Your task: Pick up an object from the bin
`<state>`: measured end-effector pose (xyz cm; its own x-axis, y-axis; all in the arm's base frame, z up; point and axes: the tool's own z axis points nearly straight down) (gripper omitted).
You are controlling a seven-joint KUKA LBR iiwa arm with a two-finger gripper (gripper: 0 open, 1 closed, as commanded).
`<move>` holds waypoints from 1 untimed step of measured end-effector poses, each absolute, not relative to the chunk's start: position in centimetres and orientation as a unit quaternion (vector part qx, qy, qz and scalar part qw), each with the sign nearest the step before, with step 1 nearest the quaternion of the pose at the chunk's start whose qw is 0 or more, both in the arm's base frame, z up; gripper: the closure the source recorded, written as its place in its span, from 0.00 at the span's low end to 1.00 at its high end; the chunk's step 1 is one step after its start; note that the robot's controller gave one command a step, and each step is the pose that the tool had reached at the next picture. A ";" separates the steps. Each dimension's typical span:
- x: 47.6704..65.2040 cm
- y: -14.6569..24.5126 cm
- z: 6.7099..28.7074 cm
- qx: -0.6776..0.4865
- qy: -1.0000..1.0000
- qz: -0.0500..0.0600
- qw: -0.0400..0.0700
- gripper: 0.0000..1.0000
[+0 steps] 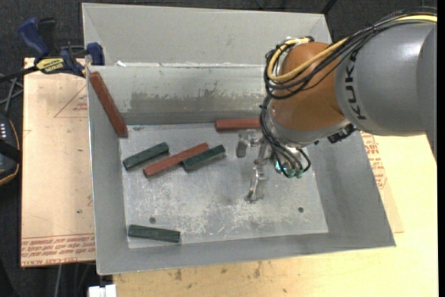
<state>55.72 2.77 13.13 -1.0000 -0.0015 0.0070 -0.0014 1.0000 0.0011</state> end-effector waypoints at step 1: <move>55.9 2.8 13.6 0.000 -1.000 -0.001 0.000 0.00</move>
Offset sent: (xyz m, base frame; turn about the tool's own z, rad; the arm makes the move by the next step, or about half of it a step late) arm 0.0868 0.0659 0.0134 0.0797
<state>55.91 2.76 13.57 -1.0000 -0.0009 -0.0002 -0.0009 1.0000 0.0013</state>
